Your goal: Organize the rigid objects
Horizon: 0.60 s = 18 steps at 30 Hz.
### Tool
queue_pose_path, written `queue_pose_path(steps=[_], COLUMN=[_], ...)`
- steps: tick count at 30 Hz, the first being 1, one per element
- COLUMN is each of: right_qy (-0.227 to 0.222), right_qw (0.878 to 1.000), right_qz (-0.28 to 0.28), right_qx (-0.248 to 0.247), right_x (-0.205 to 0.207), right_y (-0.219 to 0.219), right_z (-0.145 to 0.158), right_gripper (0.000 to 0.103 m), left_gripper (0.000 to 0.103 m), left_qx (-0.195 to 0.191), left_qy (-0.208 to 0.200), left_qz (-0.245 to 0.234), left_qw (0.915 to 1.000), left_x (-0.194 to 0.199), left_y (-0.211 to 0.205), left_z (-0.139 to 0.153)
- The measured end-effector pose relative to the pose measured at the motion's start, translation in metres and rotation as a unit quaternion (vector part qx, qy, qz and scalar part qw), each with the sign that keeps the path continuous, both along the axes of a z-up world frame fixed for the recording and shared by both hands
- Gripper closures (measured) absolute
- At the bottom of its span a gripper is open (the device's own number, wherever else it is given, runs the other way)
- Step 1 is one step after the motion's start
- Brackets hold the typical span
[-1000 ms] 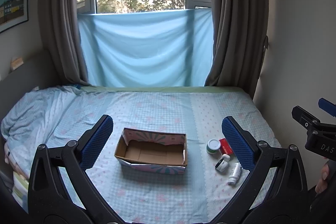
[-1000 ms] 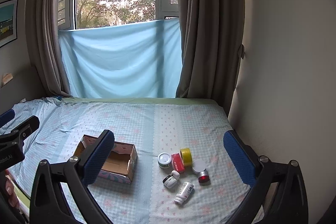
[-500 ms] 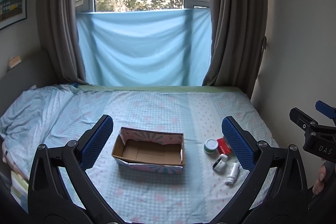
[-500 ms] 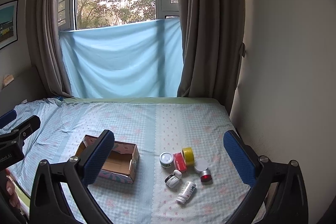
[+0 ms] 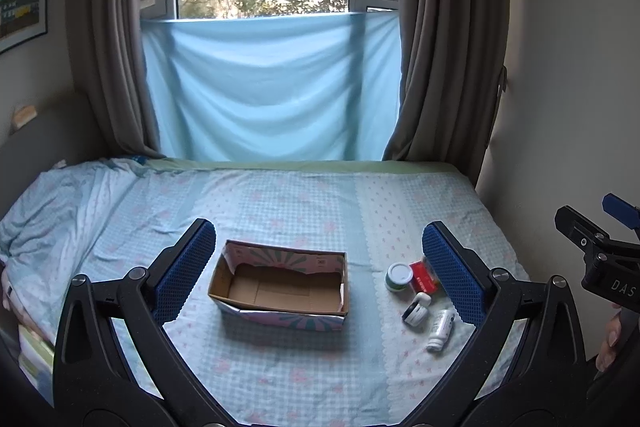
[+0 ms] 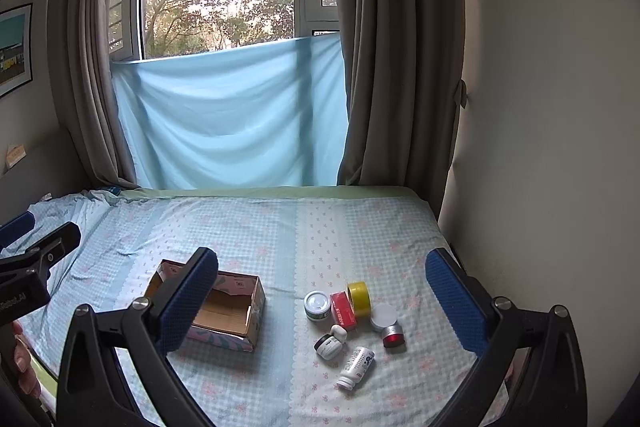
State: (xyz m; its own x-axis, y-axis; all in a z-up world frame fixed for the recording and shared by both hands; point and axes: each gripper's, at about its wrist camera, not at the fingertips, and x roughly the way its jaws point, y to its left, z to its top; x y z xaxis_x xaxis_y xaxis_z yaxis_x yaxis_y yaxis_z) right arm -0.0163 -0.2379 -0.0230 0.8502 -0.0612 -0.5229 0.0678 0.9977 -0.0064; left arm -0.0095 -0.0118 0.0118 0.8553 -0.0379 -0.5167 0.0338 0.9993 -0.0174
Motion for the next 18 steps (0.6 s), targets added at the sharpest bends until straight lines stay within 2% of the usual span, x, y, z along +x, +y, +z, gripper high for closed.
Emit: queue_pose_path(steps=[4,9,14,18], right_qy=[-0.002,0.021,0.058,0.094], right_qw=[1.0,1.0,0.998,0.995], right_qz=[-0.006,-0.021,-0.026,-0.029], right_qx=[0.001,0.005,-0.001,0.006], right_x=[-0.001,0.01,0.033,0.064], right_y=[-0.008,-0.035,-0.071,-0.097], right_z=[0.0,-0.002,-0.023,-0.051], right_gripper=[0.0,0.0,0.0,0.0], left_gripper=[0.0,0.0,0.001,0.001], left_qx=[-0.004,-0.019,-0.022,-0.022], left_qy=[0.006,0.04,0.098,0.164], left_qz=[-0.004,-0.024,-0.046,-0.075], left_qw=[1.0,0.9987,0.9939,0.9834], left_x=[0.006,0.024,0.051,0.078], left_y=[-0.008,-0.024,-0.058,-0.09], left_z=[-0.005,-0.02,-0.064,-0.113])
